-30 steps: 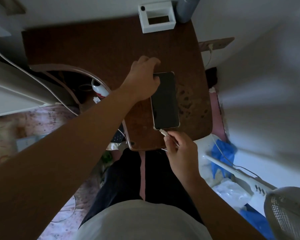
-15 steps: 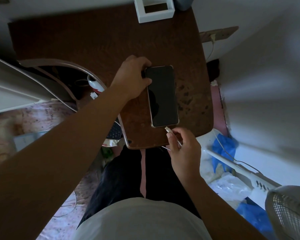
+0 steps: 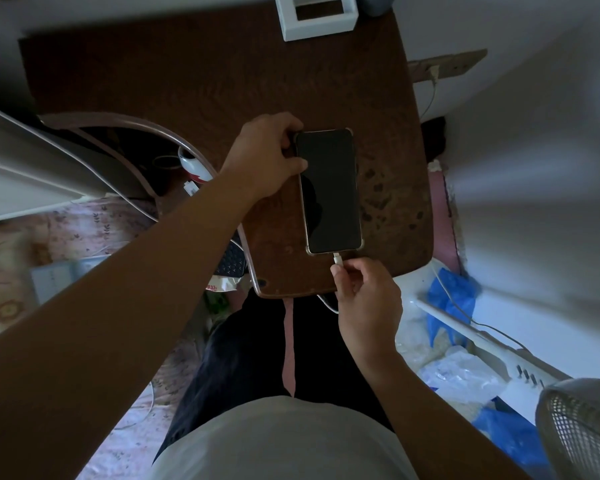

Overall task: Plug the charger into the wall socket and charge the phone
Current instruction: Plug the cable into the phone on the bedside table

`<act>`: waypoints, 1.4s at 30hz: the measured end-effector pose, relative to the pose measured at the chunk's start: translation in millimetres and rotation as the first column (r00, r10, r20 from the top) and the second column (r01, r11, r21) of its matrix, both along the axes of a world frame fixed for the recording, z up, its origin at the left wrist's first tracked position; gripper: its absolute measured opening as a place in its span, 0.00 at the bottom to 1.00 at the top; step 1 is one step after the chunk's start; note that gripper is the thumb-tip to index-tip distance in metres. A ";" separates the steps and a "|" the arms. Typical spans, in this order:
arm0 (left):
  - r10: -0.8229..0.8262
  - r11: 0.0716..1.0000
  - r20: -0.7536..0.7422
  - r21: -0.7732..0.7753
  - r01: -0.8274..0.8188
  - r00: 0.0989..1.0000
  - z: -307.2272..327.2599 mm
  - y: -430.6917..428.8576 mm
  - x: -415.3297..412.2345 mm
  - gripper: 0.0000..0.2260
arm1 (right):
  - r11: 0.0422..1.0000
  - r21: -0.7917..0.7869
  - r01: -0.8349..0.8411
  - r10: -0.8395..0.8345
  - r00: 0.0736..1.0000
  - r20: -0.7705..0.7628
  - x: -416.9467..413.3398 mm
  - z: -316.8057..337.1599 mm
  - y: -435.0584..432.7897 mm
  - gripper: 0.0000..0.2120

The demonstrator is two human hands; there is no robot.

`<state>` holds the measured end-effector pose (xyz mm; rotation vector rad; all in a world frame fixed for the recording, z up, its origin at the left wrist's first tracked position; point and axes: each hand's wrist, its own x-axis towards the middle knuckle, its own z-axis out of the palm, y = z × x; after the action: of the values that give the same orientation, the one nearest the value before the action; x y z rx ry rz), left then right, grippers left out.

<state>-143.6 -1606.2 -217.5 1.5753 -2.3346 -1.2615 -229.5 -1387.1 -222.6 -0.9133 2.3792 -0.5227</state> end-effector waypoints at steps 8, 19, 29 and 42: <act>-0.012 1.000 -0.017 0.009 0.012 1.000 -0.1 -0.8 1.4 0.20 | 0.999 -0.046 0.005 -0.004 1.000 0.015 3.3 -2.1 -1.7 0.09; -0.017 1.000 -0.026 0.005 0.017 1.000 0.8 -1.6 4.0 0.17 | 0.987 -0.161 -0.007 0.002 1.000 -0.027 -4.1 -7.2 4.9 0.08; -0.015 1.000 -0.027 -0.011 0.014 1.000 0.4 -1.2 2.4 0.18 | 0.986 -0.163 -0.031 0.029 0.999 -0.018 -6.1 -11.9 -2.1 0.07; -0.027 0.999 0.011 -0.033 0.027 1.000 -3.6 -1.2 1.2 0.19 | 0.984 -0.137 -0.111 0.101 0.992 -0.075 -7.6 -10.8 -4.1 0.07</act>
<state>-142.3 -1607.4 -221.1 1.5503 -2.3782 -1.2160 -237.1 -1391.2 -233.4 -1.1300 2.3614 -0.6344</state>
